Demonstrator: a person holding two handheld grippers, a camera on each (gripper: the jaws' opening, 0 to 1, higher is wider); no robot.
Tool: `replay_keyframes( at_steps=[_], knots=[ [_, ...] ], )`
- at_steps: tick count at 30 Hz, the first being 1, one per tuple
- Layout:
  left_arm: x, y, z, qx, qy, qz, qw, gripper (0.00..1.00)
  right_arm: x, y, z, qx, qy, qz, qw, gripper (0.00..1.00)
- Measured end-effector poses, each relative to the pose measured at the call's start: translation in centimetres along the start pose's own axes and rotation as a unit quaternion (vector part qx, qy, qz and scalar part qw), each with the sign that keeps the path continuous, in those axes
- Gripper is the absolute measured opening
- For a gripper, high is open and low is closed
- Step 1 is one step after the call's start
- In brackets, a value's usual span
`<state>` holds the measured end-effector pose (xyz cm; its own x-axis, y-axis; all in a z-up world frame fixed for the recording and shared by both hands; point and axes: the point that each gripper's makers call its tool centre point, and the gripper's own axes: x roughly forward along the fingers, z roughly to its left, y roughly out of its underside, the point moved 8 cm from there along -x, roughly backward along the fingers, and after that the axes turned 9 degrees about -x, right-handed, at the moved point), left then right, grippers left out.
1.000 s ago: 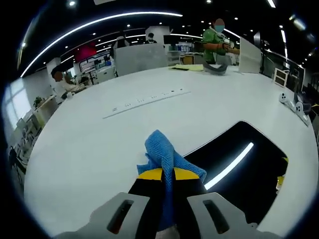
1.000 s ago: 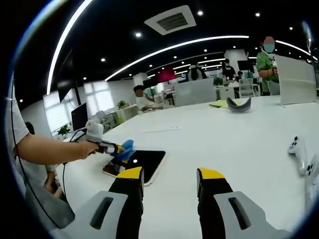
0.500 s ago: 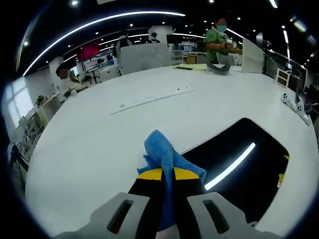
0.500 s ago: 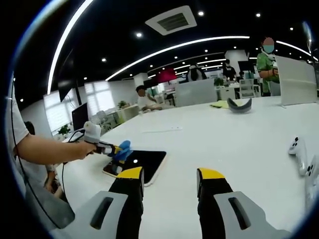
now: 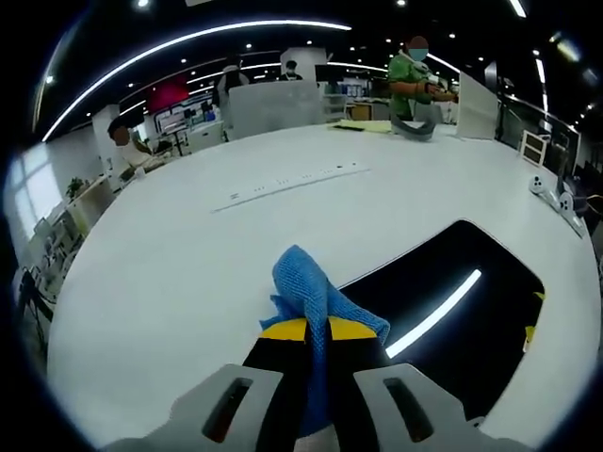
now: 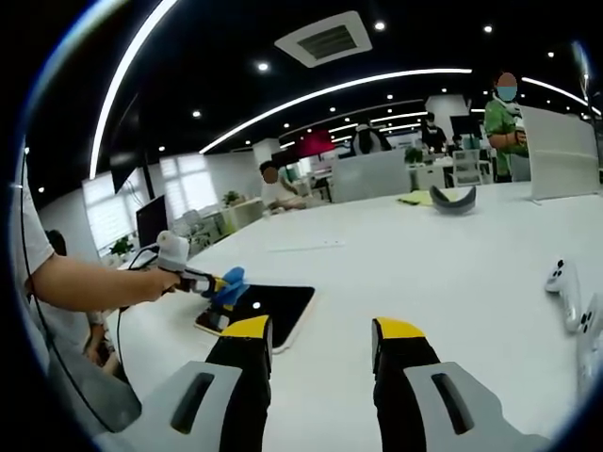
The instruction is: Wipe the mirror surface with the cleaning cloth until all visible marks leave the cleaned area.
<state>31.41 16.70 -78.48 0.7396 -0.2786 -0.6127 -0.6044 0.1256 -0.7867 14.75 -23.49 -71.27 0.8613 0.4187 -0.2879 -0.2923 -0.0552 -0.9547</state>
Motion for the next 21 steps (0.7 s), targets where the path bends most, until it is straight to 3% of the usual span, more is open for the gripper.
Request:
replay_keyframes(
  at_steps=[16, 21],
  knots=[
    [-1.7, 1.8, 0.6, -0.007, -0.007, -0.001, 0.9999, 0.03, 0.1, -0.1, 0.3, 0.001, -0.006, -0.004, 1.0000, 0.40],
    [-1.5, 1.3, 0.0, 0.057, -0.021, 0.011, 0.9981, 0.03, 0.1, -0.1, 0.3, 0.001, -0.008, -0.002, 1.0000, 0.40]
  ],
)
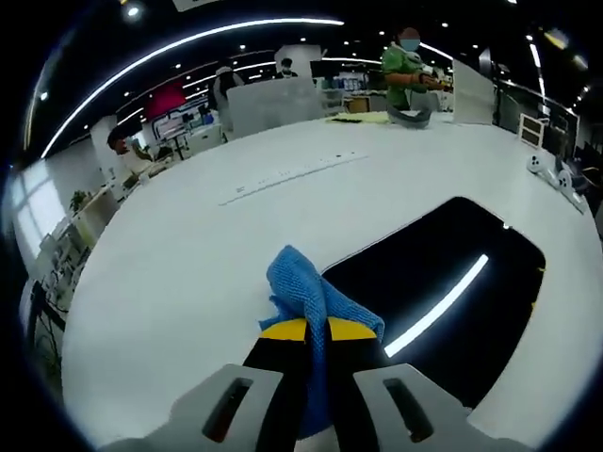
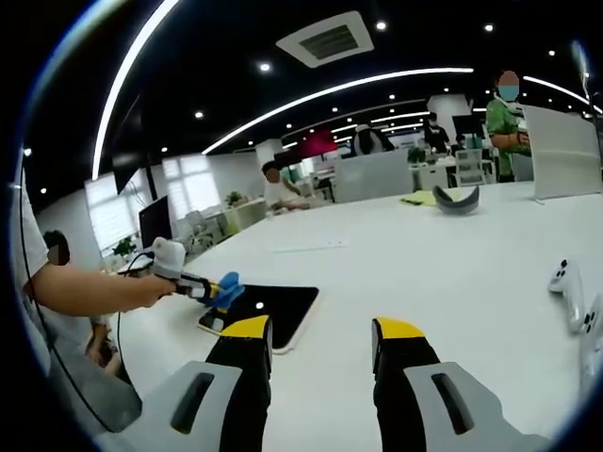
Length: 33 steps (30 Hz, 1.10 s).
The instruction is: Wipe the mirror surface with the cleaning cloth until all visible marks leave the cleaned area.
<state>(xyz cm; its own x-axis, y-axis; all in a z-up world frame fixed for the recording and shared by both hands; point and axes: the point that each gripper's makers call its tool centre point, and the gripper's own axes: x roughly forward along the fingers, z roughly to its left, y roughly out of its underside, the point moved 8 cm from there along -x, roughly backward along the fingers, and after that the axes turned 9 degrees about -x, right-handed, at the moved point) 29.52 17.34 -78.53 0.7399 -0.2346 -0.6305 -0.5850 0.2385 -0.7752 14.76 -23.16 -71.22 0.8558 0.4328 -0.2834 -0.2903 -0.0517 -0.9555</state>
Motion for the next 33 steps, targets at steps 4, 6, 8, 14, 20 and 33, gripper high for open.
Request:
replay_keyframes(
  at_steps=[4, 6, 8, 14, 20, 33],
  knots=[
    [-0.3, 0.3, 0.1, -0.018, 0.000, -0.005, 0.9998, 0.03, -0.1, 0.0, -0.1, 0.003, 0.002, 0.000, 1.0000, 0.40],
    [-0.6, 0.5, -0.1, -0.019, 0.000, -0.008, 0.9998, 0.03, -0.1, 0.0, -0.2, 0.005, 0.003, -0.001, 1.0000, 0.40],
    [-0.8, 0.5, -0.3, -0.019, 0.001, -0.009, 0.9998, 0.03, -0.1, 0.0, -0.2, 0.005, 0.003, -0.001, 1.0000, 0.40],
    [-1.5, 1.2, -0.7, -0.011, 0.004, -0.007, 0.9999, 0.03, -0.1, -0.1, -0.1, 0.008, 0.001, -0.002, 1.0000, 0.40],
    [-1.9, 1.4, -1.1, 0.004, -0.003, -0.006, 1.0000, 0.03, -0.2, -0.1, -0.2, 0.013, 0.003, -0.004, 0.9999, 0.40],
    [-2.3, 1.1, -2.6, 0.050, -0.007, -0.007, 0.9987, 0.03, -0.2, -0.1, -0.2, 0.022, 0.001, -0.008, 0.9997, 0.40]
  ],
)
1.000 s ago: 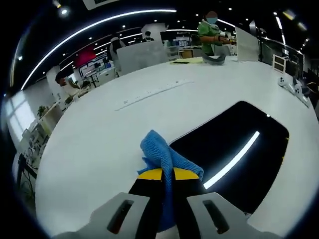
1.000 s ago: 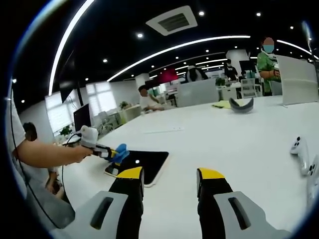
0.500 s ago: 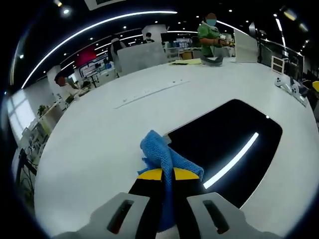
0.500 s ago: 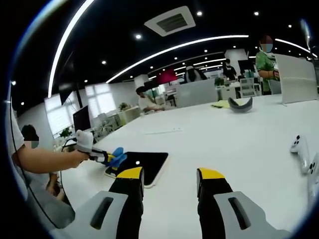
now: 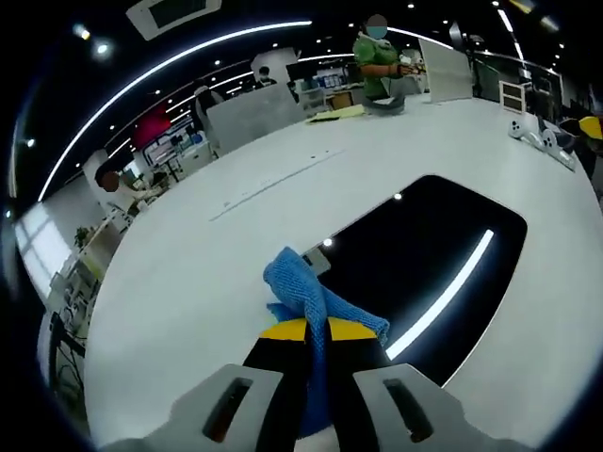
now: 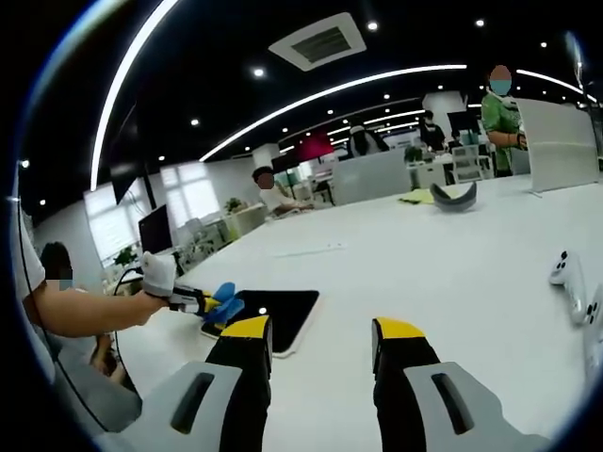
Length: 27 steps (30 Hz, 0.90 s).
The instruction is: Wipe the mirror surface with the cleaning cloth until all visible marks leave the cleaned area.
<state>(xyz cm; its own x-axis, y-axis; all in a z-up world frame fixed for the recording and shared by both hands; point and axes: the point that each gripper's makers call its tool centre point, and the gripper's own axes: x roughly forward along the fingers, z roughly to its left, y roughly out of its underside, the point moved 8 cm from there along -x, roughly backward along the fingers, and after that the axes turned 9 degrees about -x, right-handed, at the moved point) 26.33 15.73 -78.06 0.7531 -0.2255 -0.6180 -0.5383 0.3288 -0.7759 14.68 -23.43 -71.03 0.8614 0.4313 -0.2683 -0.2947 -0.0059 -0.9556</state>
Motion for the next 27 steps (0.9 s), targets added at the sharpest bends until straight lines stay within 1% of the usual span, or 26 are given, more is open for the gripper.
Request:
replay_keyframes(
  at_steps=[7, 10, 16, 19, 23, 27],
  knots=[
    [0.2, -0.1, -0.7, -0.012, 0.008, -0.003, 0.9999, 0.03, 0.0, 0.0, 0.0, 0.005, 0.000, -0.003, 1.0000, 0.40],
    [0.2, -0.1, -0.9, -0.028, 0.012, -0.006, 0.9995, 0.03, 0.0, -0.1, 0.0, 0.006, 0.000, -0.005, 1.0000, 0.40],
    [0.2, -0.1, -1.2, -0.031, 0.018, -0.005, 0.9993, 0.03, 0.0, -0.1, 0.1, 0.005, -0.001, -0.006, 1.0000, 0.40],
    [0.3, -0.2, -1.3, -0.033, 0.020, -0.005, 0.9992, 0.03, 0.1, -0.1, 0.2, -0.005, -0.002, -0.004, 1.0000, 0.39],
    [0.5, -0.3, -1.8, -0.038, 0.029, -0.006, 0.9988, 0.03, 0.2, -0.1, 0.7, -0.023, -0.010, 0.000, 0.9997, 0.39],
    [0.7, -0.5, -2.2, -0.046, 0.042, -0.007, 0.9980, 0.03, 0.4, 0.0, 1.1, -0.024, -0.026, 0.005, 0.9994, 0.40]
  ],
)
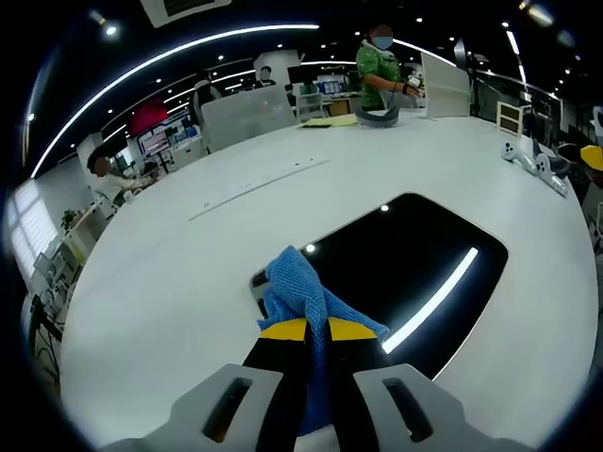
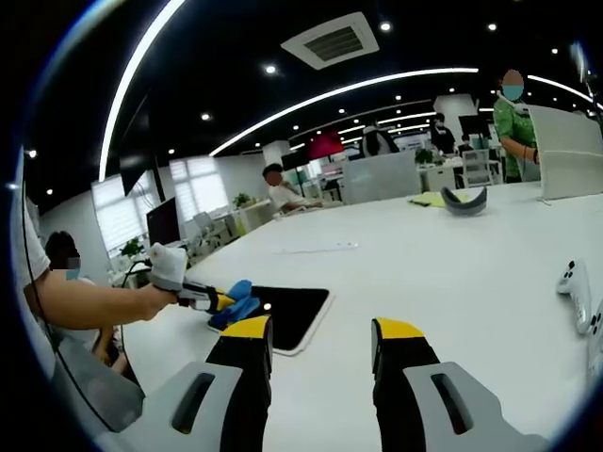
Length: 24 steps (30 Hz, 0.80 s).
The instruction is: Wipe the mirror surface with the cleaning cloth until all visible marks leave the cleaned area.
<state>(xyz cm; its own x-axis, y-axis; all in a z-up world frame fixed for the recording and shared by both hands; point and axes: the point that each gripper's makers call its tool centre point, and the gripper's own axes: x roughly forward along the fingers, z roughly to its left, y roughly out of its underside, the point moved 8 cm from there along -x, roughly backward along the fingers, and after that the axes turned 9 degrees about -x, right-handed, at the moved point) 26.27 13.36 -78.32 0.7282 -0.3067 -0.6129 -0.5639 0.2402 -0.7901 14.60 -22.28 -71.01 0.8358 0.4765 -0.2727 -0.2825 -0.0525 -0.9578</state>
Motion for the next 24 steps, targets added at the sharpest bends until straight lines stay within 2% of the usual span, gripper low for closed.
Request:
replay_keyframes(
  at_steps=[4, 5, 7, 9, 11, 13, 17, 22, 24],
  knots=[
    [0.3, -0.2, -0.5, 0.001, 0.008, 0.001, 1.0000, 0.03, 0.3, 0.2, 0.8, -0.021, -0.022, 0.012, 0.9995, 0.41],
    [0.4, -0.3, -0.7, 0.001, 0.011, 0.002, 0.9999, 0.03, 0.4, 0.4, 1.3, -0.038, -0.042, 0.024, 0.9981, 0.41],
    [0.6, -0.4, -1.0, 0.000, 0.018, 0.003, 0.9998, 0.03, 0.8, 0.6, 2.2, -0.045, -0.075, 0.035, 0.9955, 0.41],
    [0.7, -0.5, -1.2, -0.001, 0.023, 0.004, 0.9997, 0.03, 1.1, 0.8, 2.9, -0.056, -0.092, 0.044, 0.9932, 0.42],
    [0.8, -0.6, -1.4, -0.001, 0.028, 0.004, 0.9996, 0.03, 1.3, 0.9, 3.2, -0.075, -0.097, 0.053, 0.9910, 0.45],
    [1.0, -0.7, -1.7, -0.001, 0.033, 0.005, 0.9994, 0.03, 1.4, 0.8, 3.4, -0.072, -0.099, 0.051, 0.9912, 0.47],
    [1.4, -1.0, -2.6, -0.002, 0.045, 0.005, 0.9990, 0.03, 1.4, 0.6, 3.4, -0.081, -0.101, 0.047, 0.9904, 0.56],
    [1.9, -1.3, -3.6, 0.001, 0.055, 0.005, 0.9985, 0.03, 1.3, 0.4, 3.3, -0.088, -0.105, 0.048, 0.9894, 0.61],
    [2.1, -1.4, -4.0, 0.000, 0.061, 0.004, 0.9981, 0.03, 1.4, 0.0, 3.3, -0.109, -0.111, 0.048, 0.9866, 0.69]
  ],
)
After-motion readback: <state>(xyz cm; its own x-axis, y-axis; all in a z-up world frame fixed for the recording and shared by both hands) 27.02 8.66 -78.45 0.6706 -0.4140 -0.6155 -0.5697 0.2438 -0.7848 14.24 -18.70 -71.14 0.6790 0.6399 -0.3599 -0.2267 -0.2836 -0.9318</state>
